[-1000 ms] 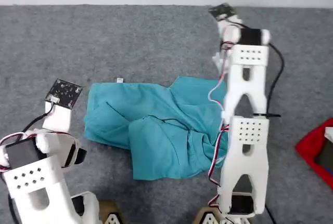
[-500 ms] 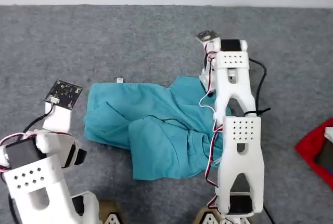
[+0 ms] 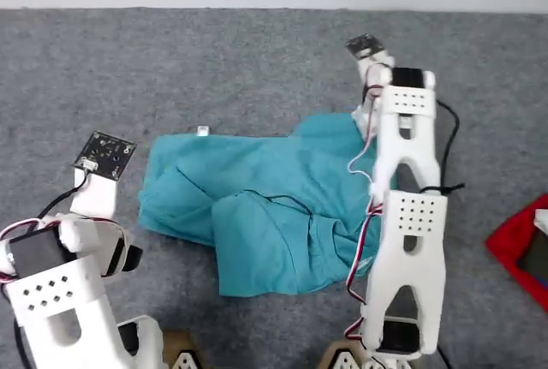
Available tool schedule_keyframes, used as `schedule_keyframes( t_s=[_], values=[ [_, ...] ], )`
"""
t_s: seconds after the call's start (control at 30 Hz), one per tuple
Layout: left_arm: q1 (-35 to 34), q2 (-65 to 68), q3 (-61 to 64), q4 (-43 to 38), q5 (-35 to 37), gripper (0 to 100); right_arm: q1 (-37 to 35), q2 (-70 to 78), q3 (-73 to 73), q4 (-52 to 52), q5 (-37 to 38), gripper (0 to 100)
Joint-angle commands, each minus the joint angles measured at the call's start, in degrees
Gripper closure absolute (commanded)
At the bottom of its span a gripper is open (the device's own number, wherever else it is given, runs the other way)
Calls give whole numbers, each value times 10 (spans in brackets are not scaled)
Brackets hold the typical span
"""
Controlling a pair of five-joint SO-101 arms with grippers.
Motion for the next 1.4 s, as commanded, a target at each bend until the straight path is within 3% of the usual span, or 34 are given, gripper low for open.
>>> schedule_keyframes(
  t_s=[0.0, 0.27, 0.37, 0.47, 0.7, 0.83, 0.97, 1.13, 1.37],
  values=[
    [-1, -6, -1, 16, -6, 791, 47, -7, -67, -75, 6, 989],
    [-1, -6, 0, 16, -6, 791, 73, -7, -91, -194, 8, 969],
    [-1, -6, 0, 16, -6, 791, 63, -7, -91, -175, 8, 850],
    [-1, -6, 0, 16, -5, 791, 55, -12, -96, -121, 8, 759],
    [1, -6, -4, 16, -4, 791, 51, -14, -170, 8, 8, 758],
    [4, -5, 0, -18, 16, 791, 15, -15, -283, 207, 16, 760],
    [18, 13, 16, -50, 53, 791, -11, -44, -299, 214, 29, 761],
    [18, 60, 27, -33, 55, 791, -37, -168, -126, 214, 114, 761],
    [18, 68, 22, -32, 55, 791, -104, -502, 421, 211, 230, 761]
  ],
)
